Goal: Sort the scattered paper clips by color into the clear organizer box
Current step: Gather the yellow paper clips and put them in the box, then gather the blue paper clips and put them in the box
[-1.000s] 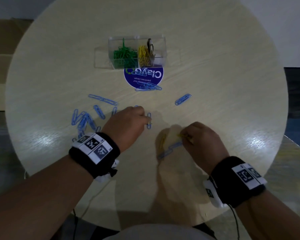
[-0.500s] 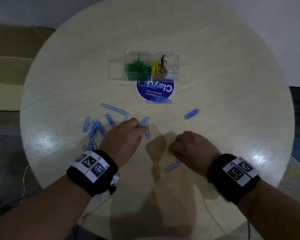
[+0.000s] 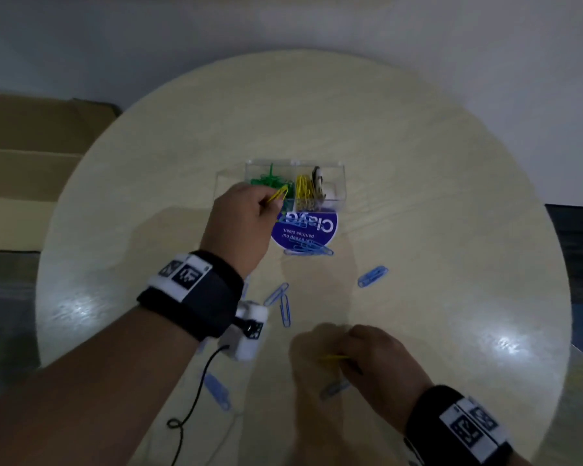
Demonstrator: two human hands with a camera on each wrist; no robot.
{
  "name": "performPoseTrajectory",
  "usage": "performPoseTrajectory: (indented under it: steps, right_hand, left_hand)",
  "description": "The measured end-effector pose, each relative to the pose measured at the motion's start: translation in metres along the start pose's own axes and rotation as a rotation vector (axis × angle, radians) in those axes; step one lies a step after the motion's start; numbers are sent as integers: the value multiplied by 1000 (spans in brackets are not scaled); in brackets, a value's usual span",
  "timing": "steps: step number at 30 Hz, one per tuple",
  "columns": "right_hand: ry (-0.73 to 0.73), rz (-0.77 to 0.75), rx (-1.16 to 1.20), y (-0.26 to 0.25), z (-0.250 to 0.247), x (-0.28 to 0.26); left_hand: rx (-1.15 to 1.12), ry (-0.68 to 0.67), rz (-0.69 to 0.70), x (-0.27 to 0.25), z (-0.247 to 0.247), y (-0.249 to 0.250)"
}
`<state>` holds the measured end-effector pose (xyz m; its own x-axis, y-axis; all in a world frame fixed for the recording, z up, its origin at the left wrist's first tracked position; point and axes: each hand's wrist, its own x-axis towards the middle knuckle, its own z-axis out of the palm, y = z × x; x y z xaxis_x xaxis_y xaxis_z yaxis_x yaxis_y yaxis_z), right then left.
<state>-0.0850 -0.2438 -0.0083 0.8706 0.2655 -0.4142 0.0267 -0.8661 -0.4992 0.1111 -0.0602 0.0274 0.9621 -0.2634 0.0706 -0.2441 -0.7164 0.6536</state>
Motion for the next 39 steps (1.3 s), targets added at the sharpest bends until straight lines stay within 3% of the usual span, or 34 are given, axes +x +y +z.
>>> performPoseTrajectory:
  steps: [4,10,14,19,22,26,31,34,39]
  right_hand:
    - [35,14,72,8,-8,2]
    - [360,166,291,13,-46,18]
    - [497,262,463,8,-90,57]
    - [621,291,535,0,-129,124]
    - [612,330,432,-6,-138,156]
    - [474,313,300,-16,-136,177]
    - [631,279,395,-12,-129,163]
    - [590,182,145,-12,-120,159]
    - [470,72,-229,-22,-110,168]
  left_hand:
    - [44,46,-11,47,12,17]
    - [43,-71,-66,60,37,23]
    - [8,-79,-14,52,33,17]
    - [-193,5,-131,47,20,7]
    - [-211,55,-164,37,11,-3]
    - [-229,76,-202,18,2,-18]
    - [-255,105,-258,-19,-24,-45]
    - [-95,96,-258,-51,-43,-64]
    - [90,-65,-314,-118,-59,-94]
